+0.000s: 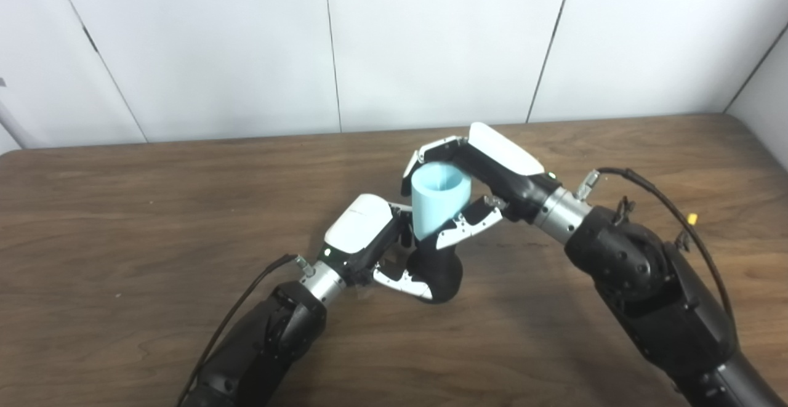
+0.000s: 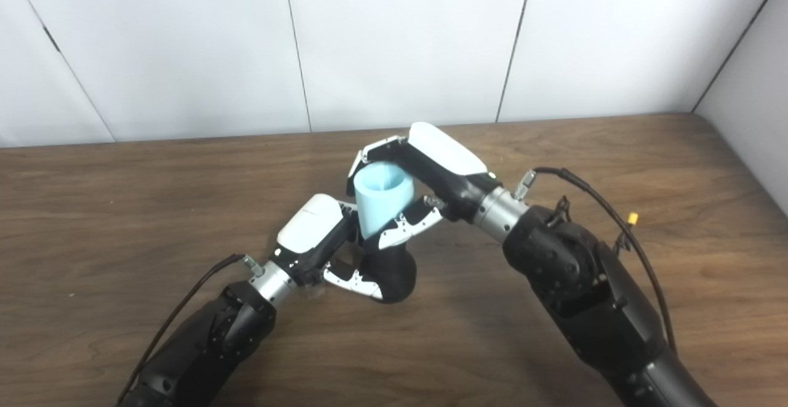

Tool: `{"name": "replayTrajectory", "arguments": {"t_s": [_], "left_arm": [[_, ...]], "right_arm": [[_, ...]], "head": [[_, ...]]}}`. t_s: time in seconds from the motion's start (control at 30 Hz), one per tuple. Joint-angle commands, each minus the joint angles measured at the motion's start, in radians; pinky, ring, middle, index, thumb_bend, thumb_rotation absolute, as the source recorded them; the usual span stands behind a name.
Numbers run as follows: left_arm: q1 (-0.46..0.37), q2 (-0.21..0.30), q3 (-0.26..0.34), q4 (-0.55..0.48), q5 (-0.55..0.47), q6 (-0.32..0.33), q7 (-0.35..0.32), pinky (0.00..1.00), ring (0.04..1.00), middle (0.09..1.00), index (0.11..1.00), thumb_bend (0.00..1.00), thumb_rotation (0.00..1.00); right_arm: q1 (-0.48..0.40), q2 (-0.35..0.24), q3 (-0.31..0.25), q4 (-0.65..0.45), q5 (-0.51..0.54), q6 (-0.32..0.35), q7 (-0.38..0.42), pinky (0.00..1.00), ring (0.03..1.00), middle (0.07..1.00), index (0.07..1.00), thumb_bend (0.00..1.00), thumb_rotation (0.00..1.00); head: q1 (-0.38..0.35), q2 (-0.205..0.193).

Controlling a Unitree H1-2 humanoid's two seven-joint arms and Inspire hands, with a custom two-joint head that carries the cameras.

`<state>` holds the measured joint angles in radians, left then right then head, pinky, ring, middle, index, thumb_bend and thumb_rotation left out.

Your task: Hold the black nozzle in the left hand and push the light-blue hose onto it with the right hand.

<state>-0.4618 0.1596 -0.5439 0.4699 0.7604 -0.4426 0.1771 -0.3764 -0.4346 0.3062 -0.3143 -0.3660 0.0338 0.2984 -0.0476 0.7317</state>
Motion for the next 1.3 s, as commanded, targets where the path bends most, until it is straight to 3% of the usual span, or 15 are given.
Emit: {"name": "replayTrajectory", "arguments": {"t_s": [0.0,0.1,0.37,0.6,0.67,0.8,0.93,1.27], "left_arm": [[0.132,-0.003,-0.026,0.067,0.004,0.032,-0.018,0.34,0.400,0.453,0.506,0.52,0.00],[0.132,-0.003,-0.024,0.065,0.002,0.033,-0.023,0.34,0.399,0.446,0.511,0.52,0.00],[0.139,-0.002,-0.017,0.056,-0.001,0.038,-0.037,0.33,0.394,0.445,0.512,0.52,0.00],[0.138,-0.001,-0.019,0.051,0.008,0.045,-0.031,0.33,0.390,0.441,0.511,0.52,0.00],[0.138,-0.002,-0.020,0.049,0.008,0.048,-0.032,0.33,0.392,0.443,0.510,0.52,0.00],[0.139,-0.003,-0.021,0.045,0.006,0.052,-0.037,0.33,0.391,0.443,0.511,0.52,0.00],[0.139,-0.001,-0.024,0.034,0.009,0.048,-0.035,0.34,0.397,0.445,0.513,0.52,0.00],[0.140,-0.005,-0.023,0.037,-0.001,0.044,-0.034,0.32,0.376,0.438,0.509,0.52,0.00]], "right_arm": [[0.047,-0.017,0.014,0.039,-0.061,-0.068,-0.003,0.32,0.400,0.483,0.500,0.52,0.00],[0.078,-0.005,0.005,0.055,-0.098,-0.123,-0.063,0.35,0.413,0.497,0.491,0.52,0.00],[0.130,0.037,-0.019,0.104,-0.158,-0.197,-0.177,0.35,0.405,0.483,0.506,0.52,0.00],[0.128,0.043,-0.015,0.112,-0.182,-0.189,-0.166,0.36,0.402,0.463,0.507,0.52,0.00],[0.122,0.037,-0.005,0.101,-0.179,-0.157,-0.126,0.37,0.399,0.453,0.509,0.52,0.00],[0.089,0.027,0.017,0.070,-0.150,-0.030,-0.001,0.41,0.408,0.452,0.505,0.52,0.00],[0.045,0.012,0.039,0.026,-0.117,0.098,0.118,0.33,0.385,0.465,0.530,0.52,0.00],[-0.028,-0.011,0.097,-0.047,-0.084,0.321,0.272,0.32,0.394,0.460,0.522,0.52,0.00]], "head": [[-0.002,0.002],[-0.002,0.004],[-0.002,0.008],[0.000,0.013],[0.000,0.013],[0.000,0.018],[0.002,0.022],[0.007,0.028]]}}
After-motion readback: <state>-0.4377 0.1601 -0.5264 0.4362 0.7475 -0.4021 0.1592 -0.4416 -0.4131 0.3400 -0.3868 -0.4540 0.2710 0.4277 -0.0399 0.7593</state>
